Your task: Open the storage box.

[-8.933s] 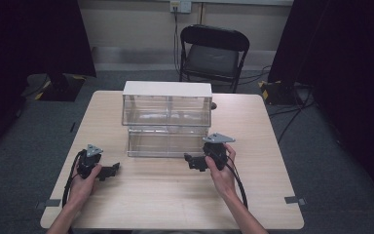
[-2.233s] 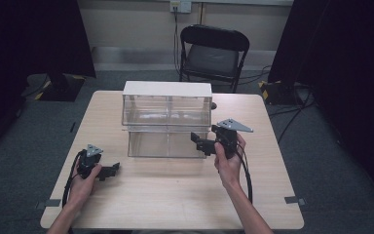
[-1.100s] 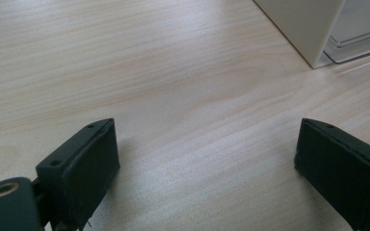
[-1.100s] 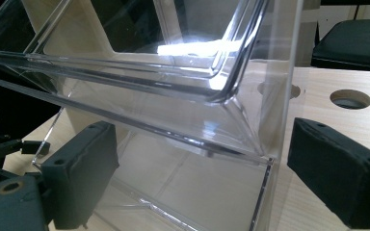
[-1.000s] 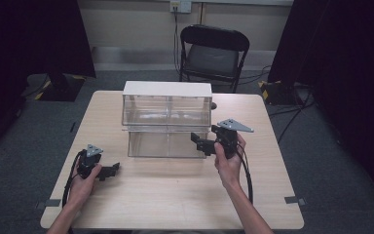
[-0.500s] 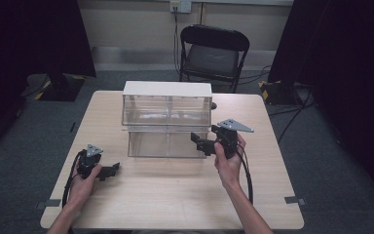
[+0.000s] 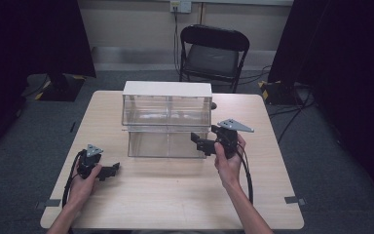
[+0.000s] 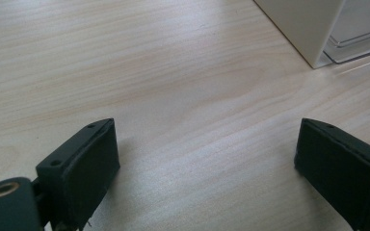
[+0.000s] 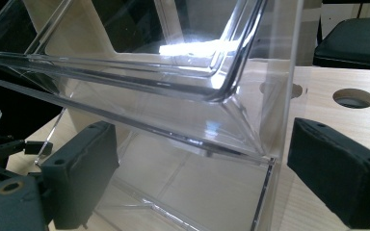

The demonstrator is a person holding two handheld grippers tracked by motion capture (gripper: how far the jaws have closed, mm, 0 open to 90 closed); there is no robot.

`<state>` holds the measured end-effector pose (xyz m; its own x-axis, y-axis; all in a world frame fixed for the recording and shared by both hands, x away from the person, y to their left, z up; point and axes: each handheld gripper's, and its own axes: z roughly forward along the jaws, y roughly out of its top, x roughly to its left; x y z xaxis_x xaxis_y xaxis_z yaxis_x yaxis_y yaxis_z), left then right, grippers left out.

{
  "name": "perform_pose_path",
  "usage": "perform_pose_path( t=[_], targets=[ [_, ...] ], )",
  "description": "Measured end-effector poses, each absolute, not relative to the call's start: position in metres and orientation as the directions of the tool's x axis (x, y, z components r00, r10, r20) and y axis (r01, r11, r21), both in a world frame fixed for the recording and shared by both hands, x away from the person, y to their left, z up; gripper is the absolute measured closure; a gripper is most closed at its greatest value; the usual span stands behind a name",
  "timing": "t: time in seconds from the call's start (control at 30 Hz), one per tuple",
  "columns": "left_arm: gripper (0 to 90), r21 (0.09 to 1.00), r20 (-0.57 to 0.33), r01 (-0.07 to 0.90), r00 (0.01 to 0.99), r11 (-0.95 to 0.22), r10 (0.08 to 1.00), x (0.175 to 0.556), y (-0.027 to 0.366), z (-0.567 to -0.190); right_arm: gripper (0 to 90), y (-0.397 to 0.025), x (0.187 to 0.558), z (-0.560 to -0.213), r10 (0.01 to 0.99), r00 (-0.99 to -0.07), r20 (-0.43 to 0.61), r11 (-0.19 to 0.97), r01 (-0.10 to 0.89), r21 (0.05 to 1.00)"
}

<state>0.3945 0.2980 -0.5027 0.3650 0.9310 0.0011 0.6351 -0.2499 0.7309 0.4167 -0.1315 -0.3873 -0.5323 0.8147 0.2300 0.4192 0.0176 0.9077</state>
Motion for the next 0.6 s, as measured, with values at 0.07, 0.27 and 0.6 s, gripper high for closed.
perform_pose_path(
  t=[0.07, 0.27, 0.6],
  targets=[
    [7.7, 0.731, 0.002, 0.635, 0.365, -0.250, 0.931, 0.3946, 0.2980, -0.5027, 10.0, -0.1314, 0.4165, -0.3873, 0.815, -0.531, 0.231, 0.017, 0.421, 0.907],
    [7.7, 0.731, 0.001, 0.635, 0.365, -0.250, 0.931, 0.3946, 0.2980, -0.5027, 10.0, -0.1317, 0.4168, -0.3880, 0.812, -0.533, 0.238, 0.011, 0.422, 0.907],
    [7.7, 0.731, 0.002, 0.635, 0.365, -0.250, 0.931, 0.3946, 0.2980, -0.5027, 10.0, -0.1314, 0.4166, -0.3874, 0.815, -0.532, 0.230, 0.016, 0.417, 0.909]
  ],
)
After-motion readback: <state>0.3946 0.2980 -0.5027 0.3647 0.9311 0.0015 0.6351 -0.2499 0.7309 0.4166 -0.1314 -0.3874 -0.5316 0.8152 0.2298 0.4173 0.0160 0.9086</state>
